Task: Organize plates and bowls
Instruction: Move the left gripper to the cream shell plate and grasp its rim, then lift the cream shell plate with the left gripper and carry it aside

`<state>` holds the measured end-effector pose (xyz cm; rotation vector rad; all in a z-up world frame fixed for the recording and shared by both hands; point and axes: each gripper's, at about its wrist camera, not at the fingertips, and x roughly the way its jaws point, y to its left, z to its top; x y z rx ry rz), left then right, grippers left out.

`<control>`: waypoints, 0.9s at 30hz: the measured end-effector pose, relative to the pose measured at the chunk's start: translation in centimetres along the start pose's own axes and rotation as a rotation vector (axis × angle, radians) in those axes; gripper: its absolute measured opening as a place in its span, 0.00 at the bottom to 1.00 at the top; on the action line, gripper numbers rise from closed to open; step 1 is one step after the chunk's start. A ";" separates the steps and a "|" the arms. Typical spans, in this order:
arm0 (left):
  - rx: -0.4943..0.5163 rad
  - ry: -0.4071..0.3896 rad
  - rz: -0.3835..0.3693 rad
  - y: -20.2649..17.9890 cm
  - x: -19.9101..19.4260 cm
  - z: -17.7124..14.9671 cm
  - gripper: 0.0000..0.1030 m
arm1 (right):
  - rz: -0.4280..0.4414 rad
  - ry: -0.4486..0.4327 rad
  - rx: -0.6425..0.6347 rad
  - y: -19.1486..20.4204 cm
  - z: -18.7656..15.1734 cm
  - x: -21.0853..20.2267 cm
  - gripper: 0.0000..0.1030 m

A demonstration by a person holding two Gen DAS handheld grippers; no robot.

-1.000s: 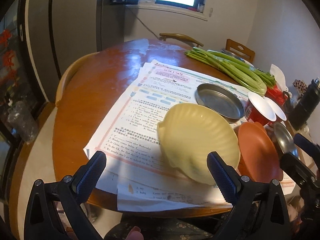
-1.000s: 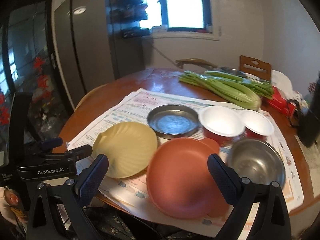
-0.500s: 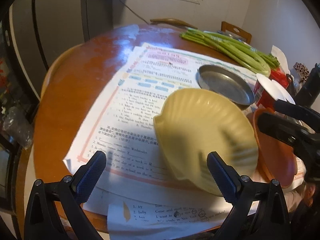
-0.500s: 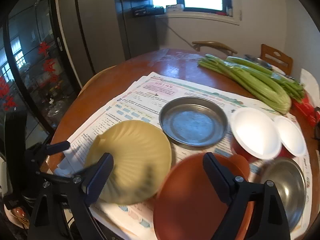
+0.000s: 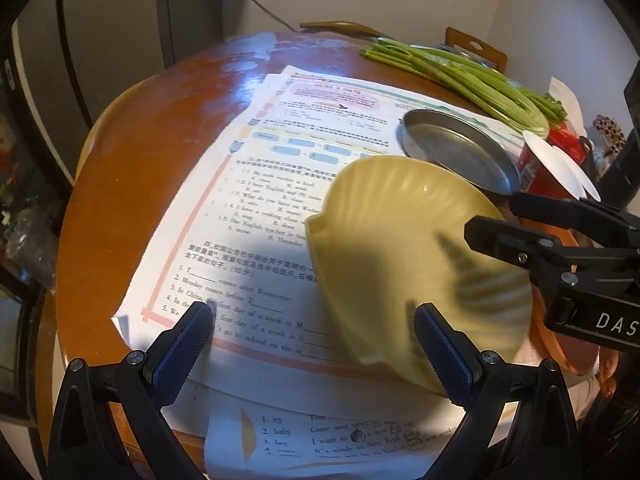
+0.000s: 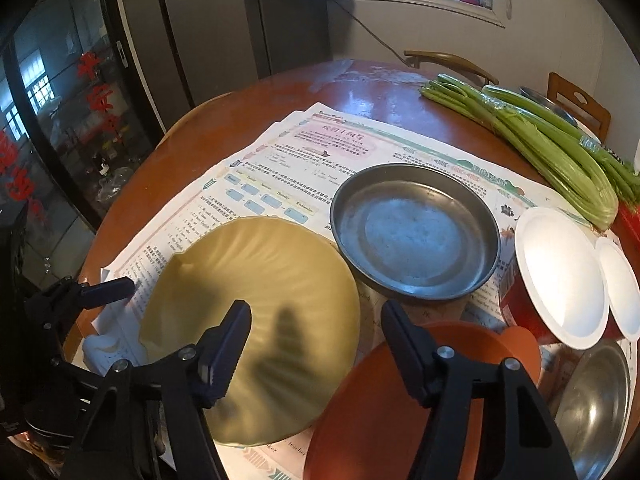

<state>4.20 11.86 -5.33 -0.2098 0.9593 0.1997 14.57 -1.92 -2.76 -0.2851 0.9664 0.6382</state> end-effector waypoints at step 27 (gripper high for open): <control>-0.119 -0.033 -0.107 1.9 -0.5 0.6 0.39 | 0.146 0.043 0.047 1.4 -0.5 1.3 0.59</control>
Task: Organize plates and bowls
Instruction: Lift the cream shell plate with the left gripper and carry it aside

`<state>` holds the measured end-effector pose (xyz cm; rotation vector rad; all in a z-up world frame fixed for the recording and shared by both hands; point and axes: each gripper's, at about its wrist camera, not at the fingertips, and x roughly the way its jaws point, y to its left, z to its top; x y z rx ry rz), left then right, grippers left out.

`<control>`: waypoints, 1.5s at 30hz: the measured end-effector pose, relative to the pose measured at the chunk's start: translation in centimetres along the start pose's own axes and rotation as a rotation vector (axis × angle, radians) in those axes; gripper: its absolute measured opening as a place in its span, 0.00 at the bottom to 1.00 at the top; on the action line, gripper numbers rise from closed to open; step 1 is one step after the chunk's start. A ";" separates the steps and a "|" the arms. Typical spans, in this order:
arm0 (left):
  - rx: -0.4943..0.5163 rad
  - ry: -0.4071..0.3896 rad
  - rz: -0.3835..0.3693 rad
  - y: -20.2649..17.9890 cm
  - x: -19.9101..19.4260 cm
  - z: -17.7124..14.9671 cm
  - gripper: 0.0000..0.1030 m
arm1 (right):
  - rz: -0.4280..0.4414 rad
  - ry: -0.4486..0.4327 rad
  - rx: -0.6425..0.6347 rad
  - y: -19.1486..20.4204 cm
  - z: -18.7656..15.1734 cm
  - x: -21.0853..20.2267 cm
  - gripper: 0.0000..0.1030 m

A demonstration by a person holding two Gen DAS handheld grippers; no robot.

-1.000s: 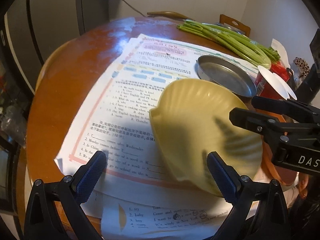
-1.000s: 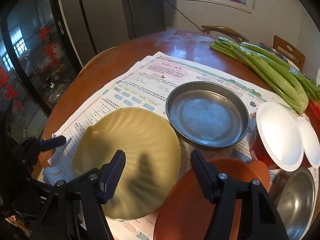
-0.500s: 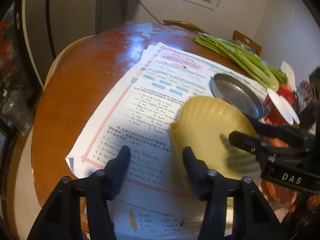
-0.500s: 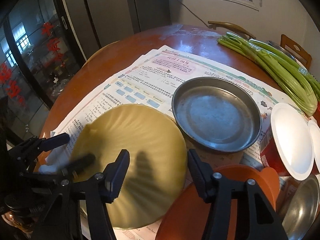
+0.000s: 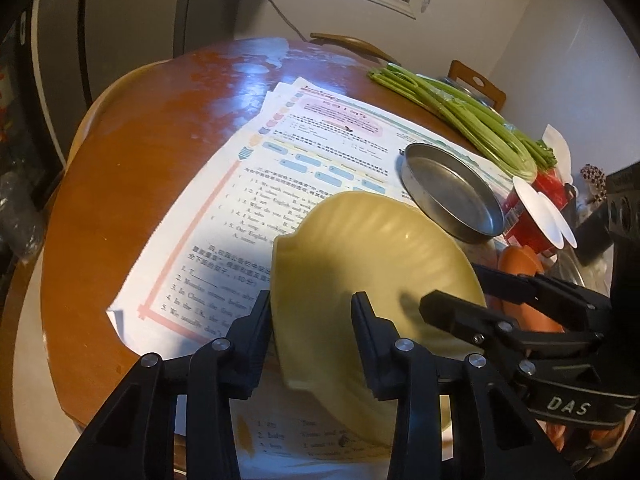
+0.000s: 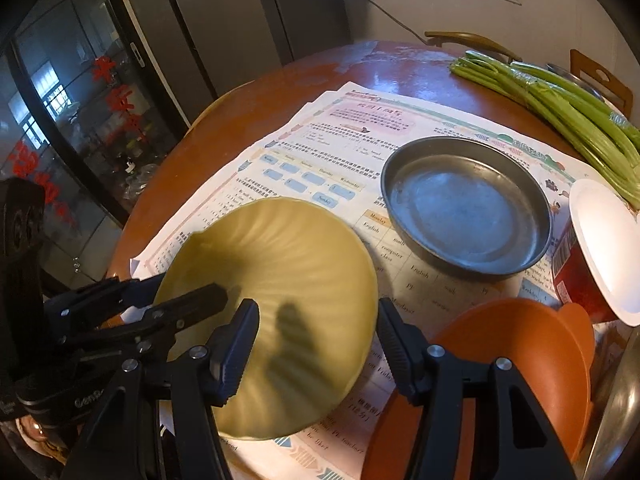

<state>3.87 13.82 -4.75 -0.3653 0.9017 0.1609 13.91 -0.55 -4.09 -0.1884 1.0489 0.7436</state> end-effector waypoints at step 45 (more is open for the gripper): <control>0.033 -0.030 0.068 3.1 4.5 10.4 0.41 | -0.005 -0.026 0.055 2.2 4.9 2.7 0.59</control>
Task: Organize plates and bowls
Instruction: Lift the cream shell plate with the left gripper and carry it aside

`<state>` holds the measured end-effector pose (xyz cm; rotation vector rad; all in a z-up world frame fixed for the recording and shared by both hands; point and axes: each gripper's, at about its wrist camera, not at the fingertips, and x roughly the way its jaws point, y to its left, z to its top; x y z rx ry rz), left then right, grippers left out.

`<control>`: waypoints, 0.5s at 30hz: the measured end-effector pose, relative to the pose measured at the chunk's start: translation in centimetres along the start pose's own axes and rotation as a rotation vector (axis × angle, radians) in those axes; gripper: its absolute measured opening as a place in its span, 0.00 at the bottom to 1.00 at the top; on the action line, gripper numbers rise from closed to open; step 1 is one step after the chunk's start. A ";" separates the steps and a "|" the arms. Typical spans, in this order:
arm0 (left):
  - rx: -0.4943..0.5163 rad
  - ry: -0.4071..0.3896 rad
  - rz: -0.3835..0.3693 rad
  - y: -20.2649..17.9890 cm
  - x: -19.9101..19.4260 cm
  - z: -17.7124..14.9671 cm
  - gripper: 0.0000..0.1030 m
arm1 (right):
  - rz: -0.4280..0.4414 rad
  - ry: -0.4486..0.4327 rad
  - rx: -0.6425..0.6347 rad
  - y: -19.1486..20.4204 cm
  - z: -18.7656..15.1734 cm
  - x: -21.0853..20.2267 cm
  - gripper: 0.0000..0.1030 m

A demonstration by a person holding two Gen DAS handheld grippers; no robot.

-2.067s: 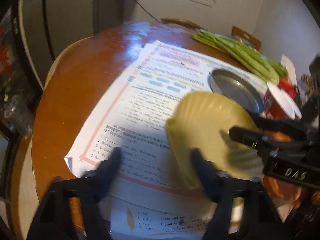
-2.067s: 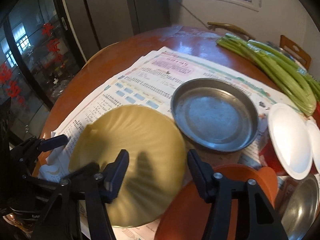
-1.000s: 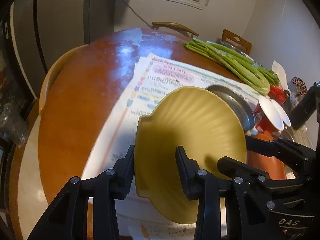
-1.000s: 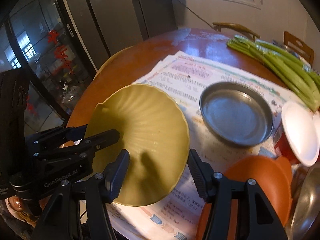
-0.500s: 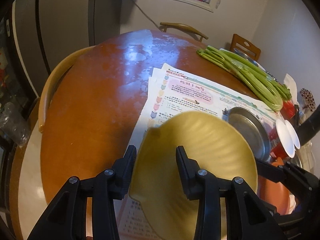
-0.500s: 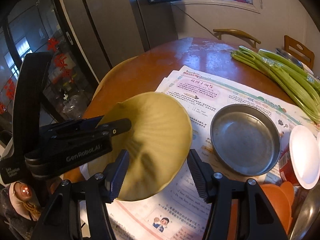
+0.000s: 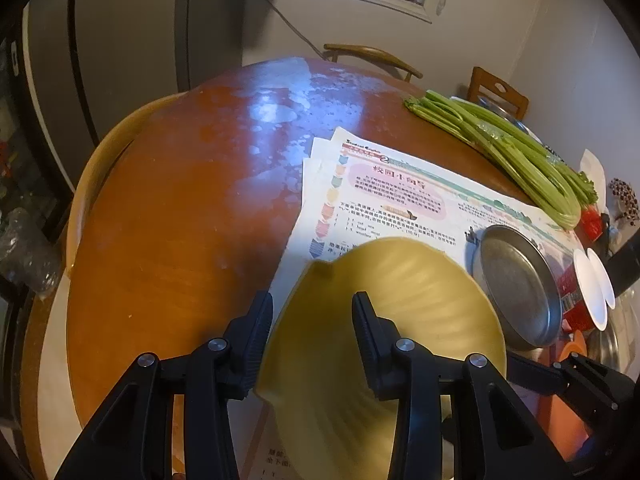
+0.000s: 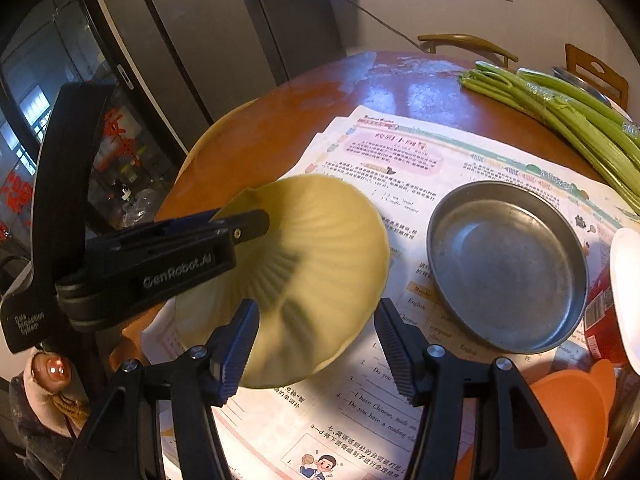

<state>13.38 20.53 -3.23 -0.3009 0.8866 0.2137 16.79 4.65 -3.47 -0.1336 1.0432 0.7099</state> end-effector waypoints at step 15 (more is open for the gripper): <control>0.037 0.015 -0.006 -0.5 1.0 -0.4 0.43 | -0.020 0.017 0.031 -0.5 -0.2 0.4 0.59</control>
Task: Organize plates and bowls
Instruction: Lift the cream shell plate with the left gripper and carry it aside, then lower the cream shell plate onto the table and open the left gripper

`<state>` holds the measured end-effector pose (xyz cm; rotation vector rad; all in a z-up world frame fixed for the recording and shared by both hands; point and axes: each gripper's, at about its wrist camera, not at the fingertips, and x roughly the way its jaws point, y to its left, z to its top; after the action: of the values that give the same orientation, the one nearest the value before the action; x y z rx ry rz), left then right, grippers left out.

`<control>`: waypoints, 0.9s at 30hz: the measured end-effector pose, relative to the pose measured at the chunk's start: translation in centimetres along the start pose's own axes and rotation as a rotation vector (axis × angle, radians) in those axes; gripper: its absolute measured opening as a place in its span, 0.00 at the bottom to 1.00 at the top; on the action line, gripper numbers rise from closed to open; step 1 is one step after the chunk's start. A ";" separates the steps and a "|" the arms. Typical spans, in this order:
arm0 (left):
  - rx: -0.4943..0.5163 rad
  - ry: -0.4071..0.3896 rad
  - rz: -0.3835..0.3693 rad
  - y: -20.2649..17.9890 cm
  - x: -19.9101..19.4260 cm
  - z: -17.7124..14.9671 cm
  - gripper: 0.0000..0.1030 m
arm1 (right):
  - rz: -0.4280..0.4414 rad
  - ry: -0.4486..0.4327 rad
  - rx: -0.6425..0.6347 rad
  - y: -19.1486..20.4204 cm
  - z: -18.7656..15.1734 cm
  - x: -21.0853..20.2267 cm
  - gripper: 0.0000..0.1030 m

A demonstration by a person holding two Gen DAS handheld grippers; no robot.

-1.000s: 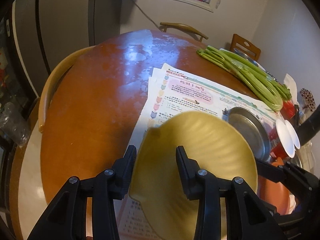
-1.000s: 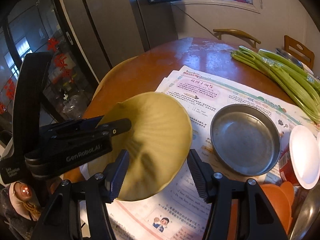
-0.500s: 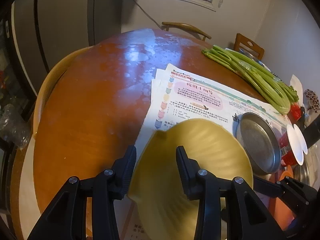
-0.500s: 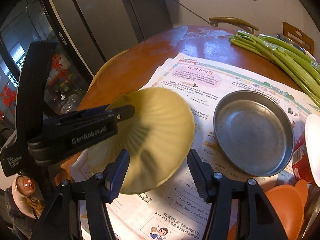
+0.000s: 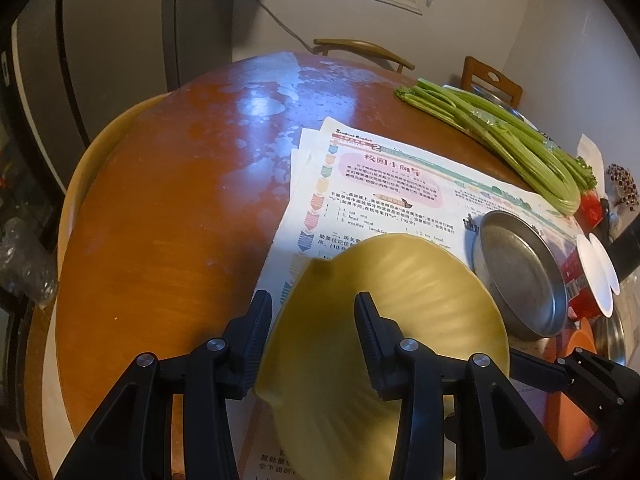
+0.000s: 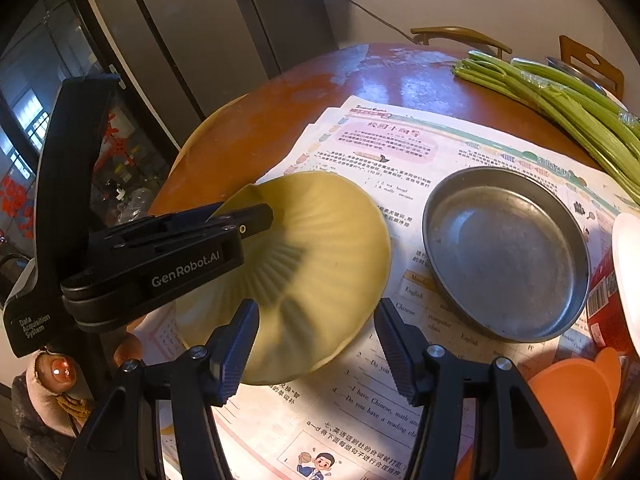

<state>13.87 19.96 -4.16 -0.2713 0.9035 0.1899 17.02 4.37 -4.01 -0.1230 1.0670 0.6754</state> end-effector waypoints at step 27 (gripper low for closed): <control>-0.033 -0.087 0.015 1.2 -4.4 -0.5 0.54 | -0.024 -0.092 0.009 0.0 -0.3 -2.7 0.59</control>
<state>10.48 20.75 -1.11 -0.2847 0.8167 0.2290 15.97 3.08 -1.88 -0.0958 0.9788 0.6491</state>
